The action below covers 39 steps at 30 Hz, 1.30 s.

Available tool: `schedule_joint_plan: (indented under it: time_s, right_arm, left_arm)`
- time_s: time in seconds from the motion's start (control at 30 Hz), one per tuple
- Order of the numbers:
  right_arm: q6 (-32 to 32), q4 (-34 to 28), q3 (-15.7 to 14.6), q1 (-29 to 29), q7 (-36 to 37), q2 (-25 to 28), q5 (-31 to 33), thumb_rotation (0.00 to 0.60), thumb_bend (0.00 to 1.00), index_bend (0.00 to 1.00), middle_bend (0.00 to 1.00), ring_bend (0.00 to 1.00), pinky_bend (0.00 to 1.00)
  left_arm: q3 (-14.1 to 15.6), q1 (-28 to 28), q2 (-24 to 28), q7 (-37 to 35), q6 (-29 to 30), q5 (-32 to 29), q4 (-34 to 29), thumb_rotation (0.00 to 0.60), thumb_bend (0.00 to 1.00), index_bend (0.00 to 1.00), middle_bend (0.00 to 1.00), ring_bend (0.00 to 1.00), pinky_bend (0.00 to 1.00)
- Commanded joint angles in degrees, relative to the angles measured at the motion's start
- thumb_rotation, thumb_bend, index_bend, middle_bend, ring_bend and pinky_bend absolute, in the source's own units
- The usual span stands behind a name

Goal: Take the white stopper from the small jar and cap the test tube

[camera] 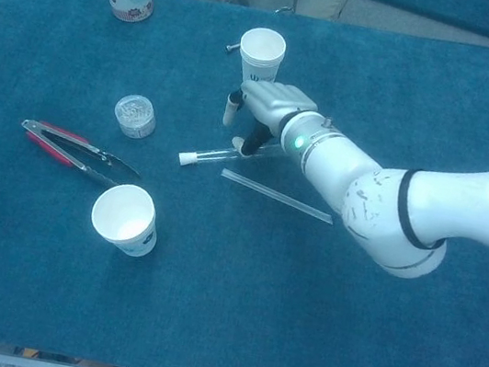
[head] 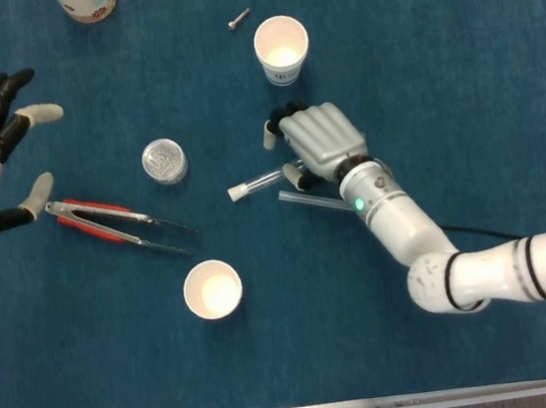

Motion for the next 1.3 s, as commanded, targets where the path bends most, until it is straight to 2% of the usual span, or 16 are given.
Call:
schedule_joint_plan:
  time_s: [0.03,0.13,0.33,0.43,0.57,0.77,0.97,1.17,1.3]
  right_arm:
    - [1.1,-5.61,1.57,-1.59,2.27,4.39,-2.29,0.6,0.38,0.36,0.22,0.15,0.39]
    - [2.61,-11.42,1.95,-3.72,4.49,8.74,-5.22,0.6,0.38,0.36,0.22,0.15,0.39]
    - [8.04,-23.2,0.4,-9.77,8.24,18.53,-13.51,0.6,0.38,0.36,0.22,0.15,0.39]
    - [11.07,-27.77,-0.9,-13.23,9.9,23.44,-17.19,0.6,0.38,0.36,0.22,0.15,0.39]
    - [15.68,-31.97,-4.27,-18.74,11.97,29.26,-23.55,0.6,0.38,0.36,0.22,0.15,0.39]
    - [22.09,-33.69,-9.25,-26.54,15.17,34.98,-33.2,0.6,0.38,0.36,0.22,0.15,0.39]
    - [28.91,-32.5,-14.32,-34.36,17.46,39.22,-43.51,0.6,0.38,0.36,0.22,0.15,0.39]
    - [35.41,-30.98,-17.9,-42.74,22.47,42.41,-49.28,0.6,0.39,0.36,0.22,0.15,0.39]
    - [39.05,-29.8,-19.0,-47.29,24.82,43.53,-51.76,0.6,0.39,0.36,0.22,0.15,0.38]
  left_arm:
    - [-0.25,0.09,0.16,-0.34,0.23,-0.31,0.21,0.6,0.38,0.22,0.04,0.0,0.02]
    - [-0.51,0.24,0.2,-0.65,0.46,-0.86,0.71,0.6,0.38,0.22,0.05,0.0,0.02]
    - [-1.02,0.88,-0.14,0.02,1.67,-2.0,2.68,0.6,0.38,0.22,0.05,0.0,0.02]
    - [-1.13,1.47,-0.21,0.99,2.48,-2.76,3.87,0.6,0.38,0.21,0.05,0.0,0.02]
    - [-1.24,2.61,-0.55,4.35,3.99,-4.57,5.61,0.6,0.39,0.18,0.05,0.0,0.02]
    - [-0.96,3.79,-1.48,7.0,4.4,-6.93,8.37,0.6,0.39,0.18,0.05,0.0,0.02]
    - [-0.61,5.6,-2.76,7.51,5.11,-9.62,11.19,0.6,0.38,0.16,0.05,0.0,0.02]
    - [0.23,8.9,-2.72,6.43,7.01,-11.92,11.65,0.6,0.38,0.16,0.05,0.0,0.02]
    - [0.96,11.0,-2.94,6.71,9.2,-11.64,11.72,0.6,0.38,0.16,0.05,0.0,0.02]
